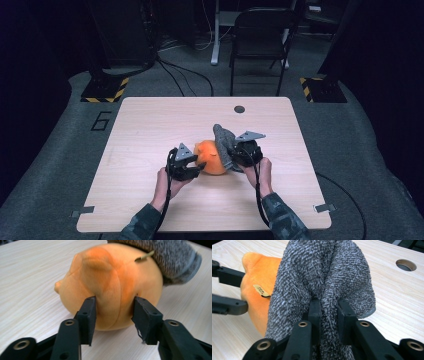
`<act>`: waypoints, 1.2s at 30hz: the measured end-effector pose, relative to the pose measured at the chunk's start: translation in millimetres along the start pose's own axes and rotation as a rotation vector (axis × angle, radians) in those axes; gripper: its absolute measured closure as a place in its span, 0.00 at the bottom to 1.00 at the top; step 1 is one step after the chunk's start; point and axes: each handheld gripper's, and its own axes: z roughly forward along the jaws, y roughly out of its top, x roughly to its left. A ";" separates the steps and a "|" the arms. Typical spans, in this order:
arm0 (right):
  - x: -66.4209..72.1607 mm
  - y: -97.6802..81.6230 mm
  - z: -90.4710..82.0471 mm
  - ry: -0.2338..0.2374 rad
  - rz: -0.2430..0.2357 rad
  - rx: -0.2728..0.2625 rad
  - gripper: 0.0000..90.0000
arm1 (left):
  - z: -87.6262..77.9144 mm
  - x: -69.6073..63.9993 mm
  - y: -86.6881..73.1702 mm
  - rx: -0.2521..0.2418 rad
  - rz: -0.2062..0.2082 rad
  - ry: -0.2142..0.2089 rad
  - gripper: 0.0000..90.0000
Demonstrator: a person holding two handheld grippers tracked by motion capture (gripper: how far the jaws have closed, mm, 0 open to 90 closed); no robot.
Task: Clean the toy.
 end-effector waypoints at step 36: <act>29.6 25.9 -49.8 0.054 -0.033 -0.151 0.84 | -3.2 -4.2 8.1 -0.054 -0.109 -0.095 0.92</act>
